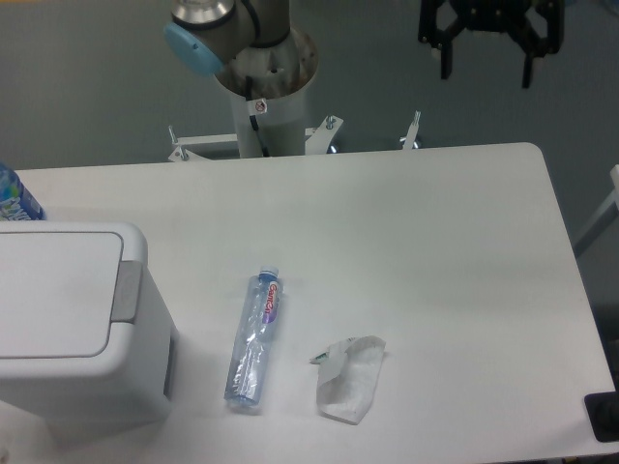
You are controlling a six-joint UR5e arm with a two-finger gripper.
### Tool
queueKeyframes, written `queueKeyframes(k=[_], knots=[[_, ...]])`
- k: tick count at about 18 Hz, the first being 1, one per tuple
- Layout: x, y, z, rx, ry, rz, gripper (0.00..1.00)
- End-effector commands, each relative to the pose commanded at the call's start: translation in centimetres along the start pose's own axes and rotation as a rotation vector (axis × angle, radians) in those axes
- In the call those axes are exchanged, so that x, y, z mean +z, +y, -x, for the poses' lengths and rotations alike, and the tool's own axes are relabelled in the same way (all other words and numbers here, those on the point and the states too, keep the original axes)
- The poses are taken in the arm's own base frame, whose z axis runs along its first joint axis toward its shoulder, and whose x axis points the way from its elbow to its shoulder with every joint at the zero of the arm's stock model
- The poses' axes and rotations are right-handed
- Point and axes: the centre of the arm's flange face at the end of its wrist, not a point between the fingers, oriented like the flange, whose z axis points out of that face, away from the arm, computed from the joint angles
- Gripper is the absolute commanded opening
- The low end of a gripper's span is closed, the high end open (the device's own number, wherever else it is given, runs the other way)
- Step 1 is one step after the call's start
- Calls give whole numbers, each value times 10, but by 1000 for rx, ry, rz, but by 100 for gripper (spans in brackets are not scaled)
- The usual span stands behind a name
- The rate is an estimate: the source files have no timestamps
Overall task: Open the trash can
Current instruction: 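Move the open gripper over to the white trash bin lid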
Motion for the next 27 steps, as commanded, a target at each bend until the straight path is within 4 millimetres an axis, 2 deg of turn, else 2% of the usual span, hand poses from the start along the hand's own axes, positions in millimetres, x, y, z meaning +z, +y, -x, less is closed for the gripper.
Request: queueKeyframes(k=[6, 9, 12, 15, 18, 20, 27], knots=[[3, -1, -2, -24, 6, 1, 100], [4, -13, -8, -81, 10, -7, 100], [10, -40, -21, -185, 8, -29, 100], [25, -68, -40, -292, 29, -45, 100], [39, -87, -58, -351, 14, -80, 100], [41, -102, -70, -424, 10, -109, 100], [71, -174, -124, -541, 105, -125, 100]])
